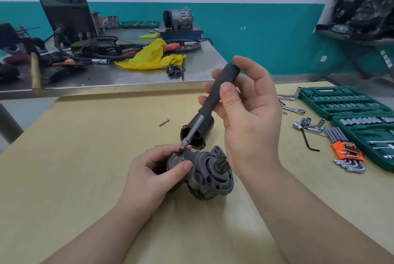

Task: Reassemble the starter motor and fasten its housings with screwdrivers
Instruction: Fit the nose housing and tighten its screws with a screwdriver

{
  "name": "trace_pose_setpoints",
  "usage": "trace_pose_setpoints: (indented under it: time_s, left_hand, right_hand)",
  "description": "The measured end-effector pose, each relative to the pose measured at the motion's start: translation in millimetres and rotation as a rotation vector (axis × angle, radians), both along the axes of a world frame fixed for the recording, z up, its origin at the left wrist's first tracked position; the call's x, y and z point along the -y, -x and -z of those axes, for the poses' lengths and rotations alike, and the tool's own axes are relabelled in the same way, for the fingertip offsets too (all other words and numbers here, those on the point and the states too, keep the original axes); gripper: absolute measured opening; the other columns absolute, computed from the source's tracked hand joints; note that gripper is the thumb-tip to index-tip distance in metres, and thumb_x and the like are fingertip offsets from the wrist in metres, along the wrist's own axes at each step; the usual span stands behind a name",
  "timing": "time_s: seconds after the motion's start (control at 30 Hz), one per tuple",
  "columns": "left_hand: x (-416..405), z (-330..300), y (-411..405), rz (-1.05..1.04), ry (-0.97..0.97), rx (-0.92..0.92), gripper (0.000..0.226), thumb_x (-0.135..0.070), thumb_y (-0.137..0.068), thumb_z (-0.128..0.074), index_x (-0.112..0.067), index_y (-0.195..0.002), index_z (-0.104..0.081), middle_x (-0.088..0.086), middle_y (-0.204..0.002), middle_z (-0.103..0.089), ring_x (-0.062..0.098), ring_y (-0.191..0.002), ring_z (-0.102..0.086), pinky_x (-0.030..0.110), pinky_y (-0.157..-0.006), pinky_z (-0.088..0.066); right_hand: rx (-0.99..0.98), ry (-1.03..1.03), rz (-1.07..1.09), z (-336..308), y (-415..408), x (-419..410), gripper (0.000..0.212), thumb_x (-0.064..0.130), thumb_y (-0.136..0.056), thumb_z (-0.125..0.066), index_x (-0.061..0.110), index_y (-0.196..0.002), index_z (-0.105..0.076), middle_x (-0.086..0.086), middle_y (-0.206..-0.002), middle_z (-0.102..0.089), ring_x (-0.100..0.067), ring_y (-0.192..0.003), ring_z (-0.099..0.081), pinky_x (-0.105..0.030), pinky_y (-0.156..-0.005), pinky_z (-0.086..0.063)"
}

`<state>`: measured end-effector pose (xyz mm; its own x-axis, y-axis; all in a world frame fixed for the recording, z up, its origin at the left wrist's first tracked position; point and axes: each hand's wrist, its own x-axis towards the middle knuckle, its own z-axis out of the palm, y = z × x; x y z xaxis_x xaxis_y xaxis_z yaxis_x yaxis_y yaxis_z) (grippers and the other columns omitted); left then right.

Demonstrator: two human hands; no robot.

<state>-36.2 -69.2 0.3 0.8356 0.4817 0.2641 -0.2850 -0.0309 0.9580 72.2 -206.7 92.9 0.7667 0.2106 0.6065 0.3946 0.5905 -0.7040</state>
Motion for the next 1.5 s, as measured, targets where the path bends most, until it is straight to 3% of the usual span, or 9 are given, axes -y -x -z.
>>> trace_pose_setpoints:
  time_s: [0.2, 0.4, 0.53, 0.73, 0.83, 0.9, 1.07, 1.17, 1.5]
  left_hand:
    - [1, 0, 0, -0.013, -0.01, -0.003, 0.039, -0.036, -0.071, -0.089, -0.021, -0.107, -0.085, 0.006, -0.112, -0.082, 0.027, -0.104, -0.079, 0.038, -0.087, -0.066]
    - [1, -2, 0, -0.004, -0.016, 0.004, 0.034, -0.035, -0.073, -0.088, -0.022, -0.105, -0.085, 0.007, -0.108, -0.082, 0.027, -0.099, -0.079, 0.029, -0.078, -0.063]
    - [1, 1, -1, -0.014, -0.004, 0.002, 0.035, -0.034, -0.073, -0.089, -0.019, -0.105, -0.084, 0.01, -0.105, -0.082, 0.034, -0.097, -0.078, 0.032, -0.076, -0.064]
    - [1, 1, -1, 0.022, -0.033, 0.024, 0.029, -0.035, -0.078, -0.086, -0.024, -0.104, -0.081, 0.005, -0.114, -0.081, 0.025, -0.101, -0.078, 0.029, -0.078, -0.063]
    - [1, 0, -1, 0.031, -0.079, 0.016, 0.028, -0.037, -0.078, -0.086, -0.028, -0.103, -0.077, 0.004, -0.117, -0.08, 0.027, -0.104, -0.076, 0.035, -0.082, -0.064]
    - [1, 0, -1, 0.031, -0.098, 0.003, 0.036, -0.041, -0.074, -0.09, -0.028, -0.104, -0.076, 0.005, -0.114, -0.079, 0.029, -0.104, -0.076, 0.04, -0.085, -0.064]
    - [-1, -2, -2, 0.115, -0.116, -0.016, 0.074, -0.061, -0.051, -0.102, -0.035, -0.116, -0.077, 0.002, -0.111, -0.08, 0.021, -0.102, -0.078, 0.029, -0.087, -0.062]
    - [-1, -1, -2, 0.122, -0.142, -0.018, 0.079, -0.063, -0.047, -0.103, -0.041, -0.118, -0.077, -0.002, -0.112, -0.081, 0.018, -0.104, -0.078, 0.028, -0.089, -0.061]
    - [3, -3, -1, 0.109, -0.203, 0.007, 0.074, -0.064, -0.054, -0.101, -0.04, -0.119, -0.075, -0.006, -0.109, -0.081, 0.012, -0.099, -0.079, 0.021, -0.084, -0.059]
  right_hand:
    - [-0.08, -0.025, -0.067, -1, -3, -4, 0.046, 0.008, -0.101, -0.061, 0.019, -0.146, -0.056, -0.004, -0.109, -0.073, -0.023, -0.092, -0.076, -0.046, -0.084, -0.061]
    - [-0.169, -0.015, -0.194, -5, -8, 0, 0.047, 0.01, -0.098, -0.06, 0.006, -0.145, -0.058, -0.002, -0.1, -0.073, -0.022, -0.089, -0.074, -0.046, -0.088, -0.06]
    - [-0.23, -0.043, -0.303, -7, -13, 5, 0.041, 0.009, -0.097, -0.062, 0.004, -0.138, -0.06, -0.009, -0.104, -0.069, -0.026, -0.089, -0.073, -0.047, -0.091, -0.06]
    - [-0.242, -0.047, -0.346, -4, -17, 8, 0.033, 0.013, -0.107, -0.048, 0.004, -0.136, -0.06, -0.014, -0.113, -0.068, -0.032, -0.099, -0.067, -0.048, -0.093, -0.058]
    - [-0.23, -0.038, -0.363, -5, -15, 9, 0.033, 0.014, -0.107, -0.047, 0.004, -0.137, -0.058, -0.016, -0.115, -0.068, -0.033, -0.099, -0.068, -0.048, -0.095, -0.058]
    - [-0.221, -0.034, -0.367, -6, -15, 10, 0.033, 0.013, -0.105, -0.05, 0.004, -0.136, -0.059, -0.015, -0.111, -0.069, -0.033, -0.098, -0.068, -0.048, -0.095, -0.058]
    - [-0.193, -0.026, -0.402, -11, -14, 11, 0.046, 0.018, -0.096, -0.063, 0.0, -0.137, -0.057, -0.013, -0.104, -0.067, -0.03, -0.095, -0.067, -0.047, -0.095, -0.058]
    - [-0.202, -0.026, -0.413, -11, -14, 11, 0.05, 0.022, -0.091, -0.066, 0.0, -0.135, -0.059, -0.012, -0.103, -0.068, -0.028, -0.094, -0.067, -0.045, -0.095, -0.058]
    - [-0.246, -0.024, -0.26, -8, -15, 10, 0.013, 0.015, -0.094, -0.066, 0.008, -0.105, -0.066, -0.008, -0.088, -0.066, -0.025, -0.081, -0.067, -0.04, -0.079, -0.061]
